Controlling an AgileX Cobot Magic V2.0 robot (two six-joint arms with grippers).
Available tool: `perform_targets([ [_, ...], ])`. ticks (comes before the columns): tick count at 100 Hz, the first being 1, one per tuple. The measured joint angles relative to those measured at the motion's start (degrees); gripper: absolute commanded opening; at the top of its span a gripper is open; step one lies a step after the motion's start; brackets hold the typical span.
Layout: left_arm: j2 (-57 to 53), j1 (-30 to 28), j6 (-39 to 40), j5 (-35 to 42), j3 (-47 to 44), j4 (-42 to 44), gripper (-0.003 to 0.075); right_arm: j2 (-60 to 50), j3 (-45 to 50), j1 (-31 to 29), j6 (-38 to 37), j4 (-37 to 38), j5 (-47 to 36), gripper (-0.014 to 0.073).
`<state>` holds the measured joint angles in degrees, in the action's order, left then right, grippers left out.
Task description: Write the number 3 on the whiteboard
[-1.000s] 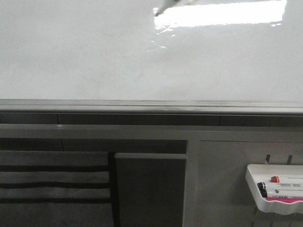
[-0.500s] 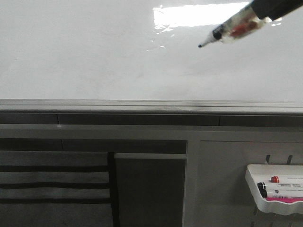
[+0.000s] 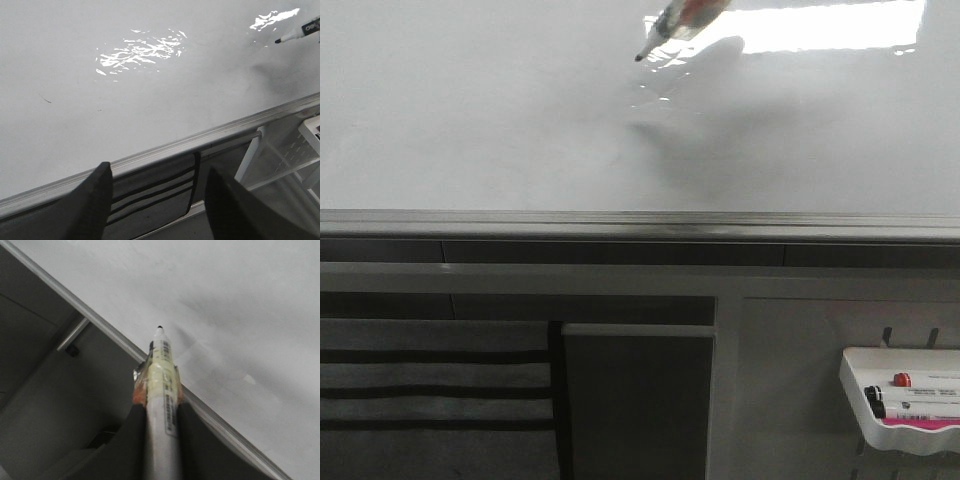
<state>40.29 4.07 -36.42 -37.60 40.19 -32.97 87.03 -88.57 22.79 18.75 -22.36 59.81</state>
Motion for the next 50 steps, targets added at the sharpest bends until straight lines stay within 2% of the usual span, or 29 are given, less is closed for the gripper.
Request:
perform_targets([
  [20, 0.0, 0.0, 0.0, 0.44, 0.0, 0.0, 0.0386, 5.94, -8.2, 0.0, 0.82, -0.52, 2.08, 0.0027],
  [50, 0.0, 0.0, 0.0, 0.85, 0.0, 0.0, 0.0386, 9.24, -9.51, 0.0, 1.29, 0.47, 0.22, 0.0027],
])
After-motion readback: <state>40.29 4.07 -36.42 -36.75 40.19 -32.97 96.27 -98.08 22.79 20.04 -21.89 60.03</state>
